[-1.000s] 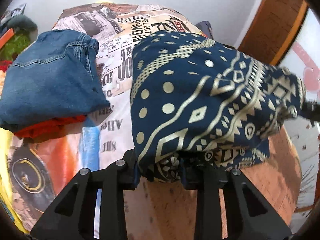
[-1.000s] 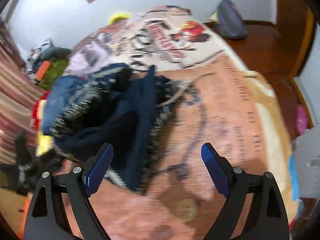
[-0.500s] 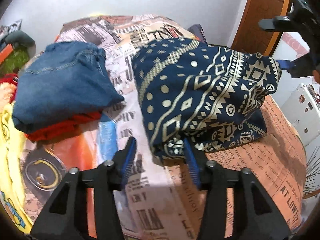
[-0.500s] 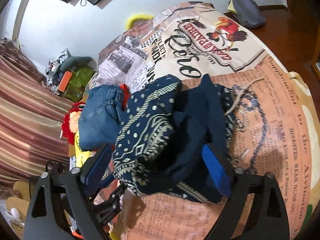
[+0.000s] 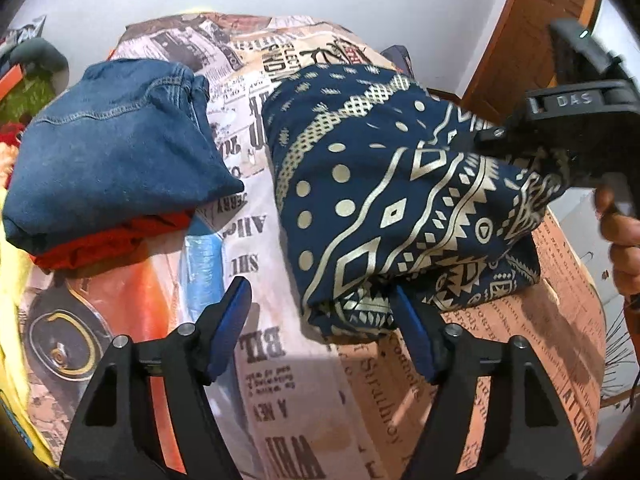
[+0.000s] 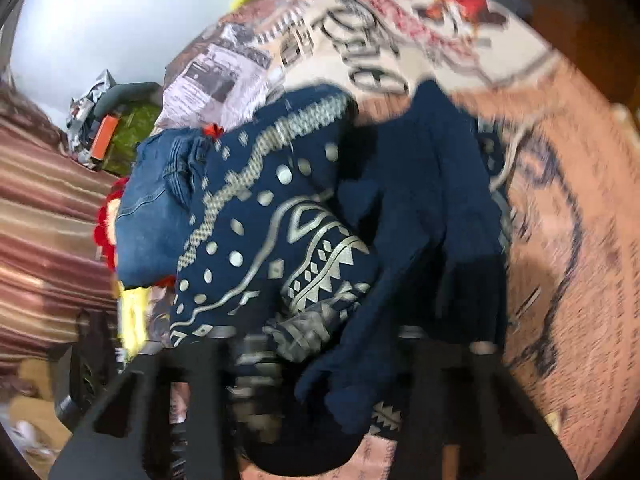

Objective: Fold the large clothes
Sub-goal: 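Grasp the folded navy hoodie bundle from both sides with both tools, then lift the hoodie bundle with both tools and carry it toward the jeans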

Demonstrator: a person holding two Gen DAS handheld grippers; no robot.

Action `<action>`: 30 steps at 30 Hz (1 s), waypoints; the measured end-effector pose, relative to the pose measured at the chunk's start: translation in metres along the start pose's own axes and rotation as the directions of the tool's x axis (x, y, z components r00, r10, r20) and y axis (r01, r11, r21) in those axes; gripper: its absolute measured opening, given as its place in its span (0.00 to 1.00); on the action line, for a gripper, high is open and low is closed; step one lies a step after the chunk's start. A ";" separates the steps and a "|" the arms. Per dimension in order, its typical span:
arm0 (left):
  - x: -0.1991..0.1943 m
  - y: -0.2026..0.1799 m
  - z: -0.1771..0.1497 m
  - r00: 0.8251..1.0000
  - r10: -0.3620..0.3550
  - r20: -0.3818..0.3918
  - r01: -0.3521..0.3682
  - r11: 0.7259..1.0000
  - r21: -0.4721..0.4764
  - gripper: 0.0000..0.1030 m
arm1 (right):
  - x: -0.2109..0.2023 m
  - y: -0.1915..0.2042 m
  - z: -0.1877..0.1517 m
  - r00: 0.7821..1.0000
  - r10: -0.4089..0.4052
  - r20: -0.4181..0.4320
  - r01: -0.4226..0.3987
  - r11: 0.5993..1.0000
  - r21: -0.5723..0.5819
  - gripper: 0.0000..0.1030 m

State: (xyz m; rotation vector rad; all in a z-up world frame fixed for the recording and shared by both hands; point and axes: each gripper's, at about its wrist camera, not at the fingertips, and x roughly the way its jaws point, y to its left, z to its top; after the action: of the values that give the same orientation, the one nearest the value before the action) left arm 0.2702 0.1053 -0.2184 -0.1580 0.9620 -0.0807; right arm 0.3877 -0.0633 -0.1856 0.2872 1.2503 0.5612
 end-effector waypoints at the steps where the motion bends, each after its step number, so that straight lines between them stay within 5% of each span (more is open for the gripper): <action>1: 0.004 -0.001 0.001 1.000 0.010 -0.015 -0.010 1.000 -0.003 0.69 | -0.006 0.006 0.000 1.000 0.005 0.015 -0.005 1.000 -0.021 0.18; 7: 0.004 -0.014 0.006 0.999 0.024 -0.036 -0.024 1.000 -0.008 0.70 | -0.082 0.050 -0.007 0.972 0.074 0.225 -0.020 0.972 -0.232 0.12; 12: 0.000 -0.036 0.009 0.998 0.057 -0.024 -0.056 0.997 0.045 0.86 | -0.114 0.038 -0.027 0.938 0.050 0.343 0.044 0.964 -0.261 0.12; 17: 0.018 -0.040 0.002 0.995 0.076 -0.070 -0.073 0.996 0.050 0.94 | -0.083 -0.044 -0.033 0.958 -0.050 0.282 0.071 0.995 -0.063 0.12; 21: 0.026 -0.041 -0.004 0.993 0.058 -0.104 -0.051 0.997 0.065 0.96 | -0.035 -0.101 -0.045 0.986 -0.103 0.132 0.097 0.994 0.053 0.13; 27: 0.009 -0.046 -0.010 0.988 0.125 -0.091 -0.110 0.982 0.151 0.95 | -0.039 -0.089 -0.049 0.984 -0.108 0.141 0.110 0.994 -0.003 0.22; 30: -0.012 -0.043 -0.009 0.990 0.125 -0.062 -0.114 0.980 0.162 0.95 | -0.045 -0.086 -0.048 0.983 -0.139 0.120 0.143 0.989 -0.031 0.41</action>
State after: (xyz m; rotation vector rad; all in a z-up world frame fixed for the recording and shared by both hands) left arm 0.2558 0.0634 -0.2066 0.0494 1.0306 -0.0516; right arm 0.3541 -0.1641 -0.2064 0.1938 1.1346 0.4404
